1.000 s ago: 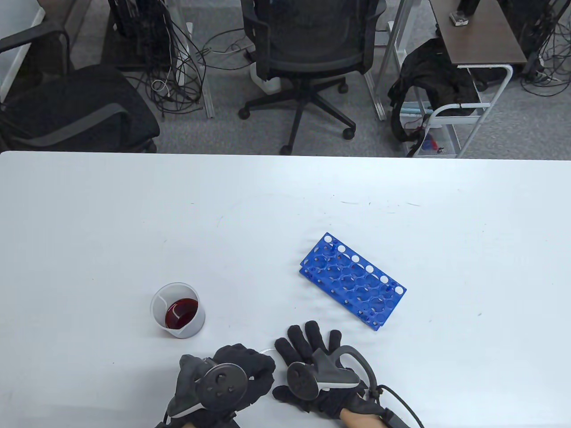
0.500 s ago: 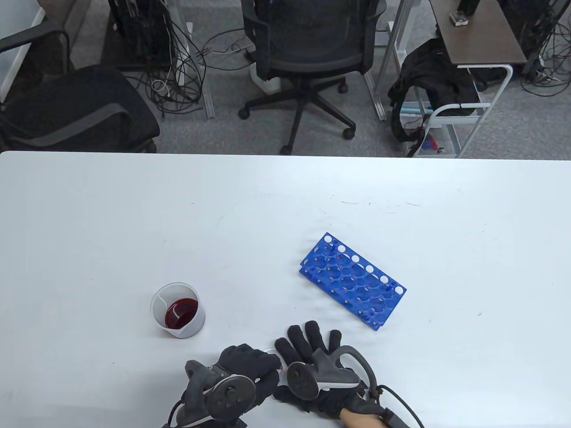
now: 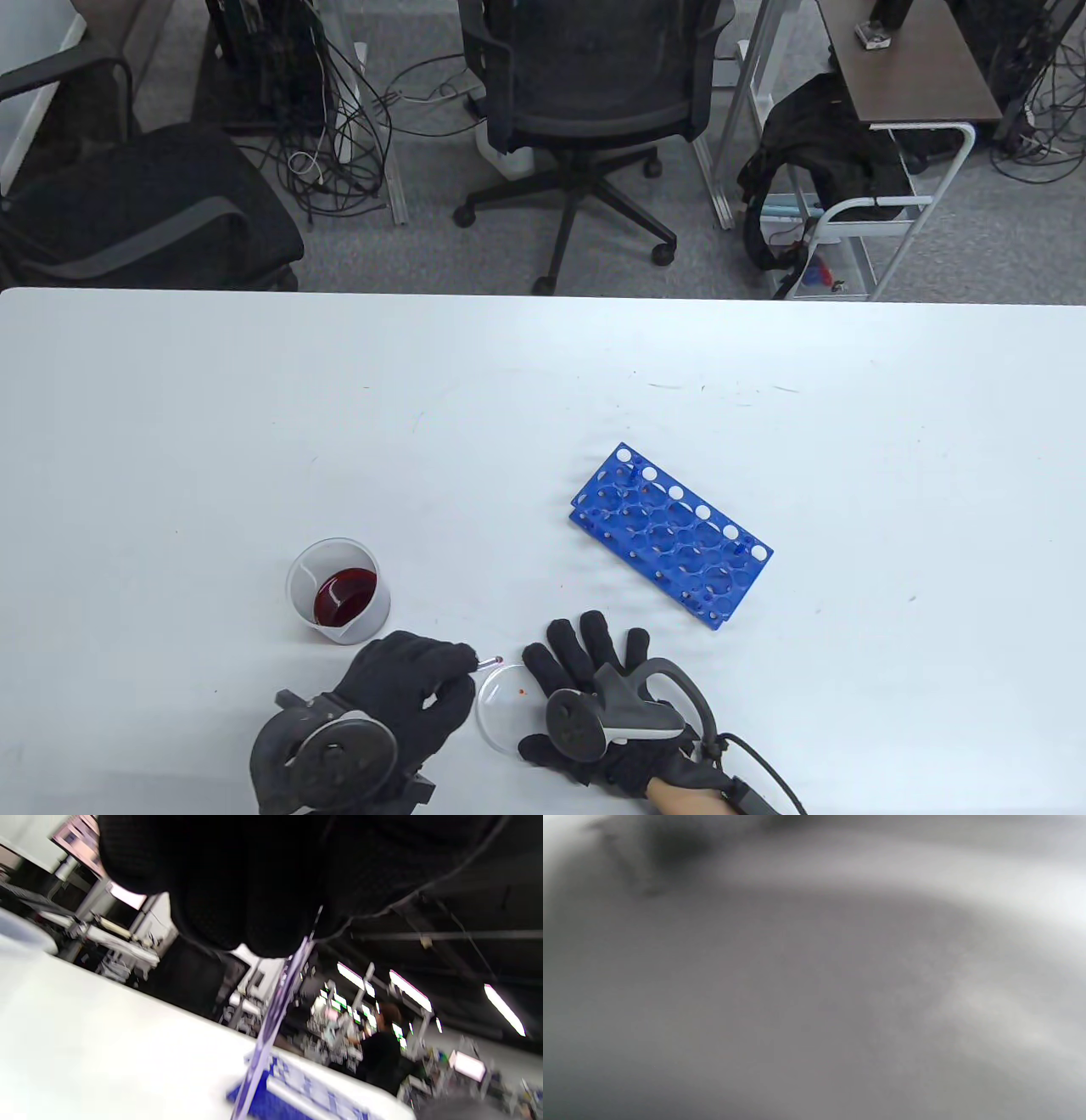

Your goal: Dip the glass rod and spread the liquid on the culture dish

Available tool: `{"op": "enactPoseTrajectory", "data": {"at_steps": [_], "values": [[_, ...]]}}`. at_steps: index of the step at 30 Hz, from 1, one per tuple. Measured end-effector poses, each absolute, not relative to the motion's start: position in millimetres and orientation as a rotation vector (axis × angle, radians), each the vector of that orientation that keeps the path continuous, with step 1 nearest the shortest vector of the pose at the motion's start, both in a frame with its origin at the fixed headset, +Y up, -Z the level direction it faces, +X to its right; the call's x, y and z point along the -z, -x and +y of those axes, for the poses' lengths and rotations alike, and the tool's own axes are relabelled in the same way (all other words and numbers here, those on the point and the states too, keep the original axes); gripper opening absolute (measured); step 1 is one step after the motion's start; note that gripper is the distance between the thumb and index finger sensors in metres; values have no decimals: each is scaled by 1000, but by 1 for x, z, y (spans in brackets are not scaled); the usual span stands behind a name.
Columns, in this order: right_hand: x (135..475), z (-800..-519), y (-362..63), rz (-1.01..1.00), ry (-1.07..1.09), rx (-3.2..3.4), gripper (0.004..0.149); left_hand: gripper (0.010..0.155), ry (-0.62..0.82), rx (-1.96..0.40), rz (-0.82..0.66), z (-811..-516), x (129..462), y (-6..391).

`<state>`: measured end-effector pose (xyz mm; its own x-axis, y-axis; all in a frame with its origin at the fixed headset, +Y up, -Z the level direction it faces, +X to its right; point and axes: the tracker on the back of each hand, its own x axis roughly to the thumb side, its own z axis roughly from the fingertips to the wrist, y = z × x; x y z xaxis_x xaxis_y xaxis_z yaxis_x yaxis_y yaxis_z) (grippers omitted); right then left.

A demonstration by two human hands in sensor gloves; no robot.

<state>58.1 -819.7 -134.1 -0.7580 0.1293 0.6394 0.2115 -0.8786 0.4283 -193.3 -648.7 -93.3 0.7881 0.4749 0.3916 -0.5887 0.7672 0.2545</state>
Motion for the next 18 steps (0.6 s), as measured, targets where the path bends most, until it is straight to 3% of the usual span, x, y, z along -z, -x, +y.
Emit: {"op": "enactPoseTrajectory", "data": {"at_steps": [5,9,18], "values": [[134,-820,-58,-760,1075,2802,95,35,-616,-727,-133,-637,80,244],[134,-820,-58,-760,1075,2802,95,35,-695,-636,-15,-634,75,266],[134,-820,-58,-760,1075,2802,95,33,-528,-410,54,-648,102,273]]}}
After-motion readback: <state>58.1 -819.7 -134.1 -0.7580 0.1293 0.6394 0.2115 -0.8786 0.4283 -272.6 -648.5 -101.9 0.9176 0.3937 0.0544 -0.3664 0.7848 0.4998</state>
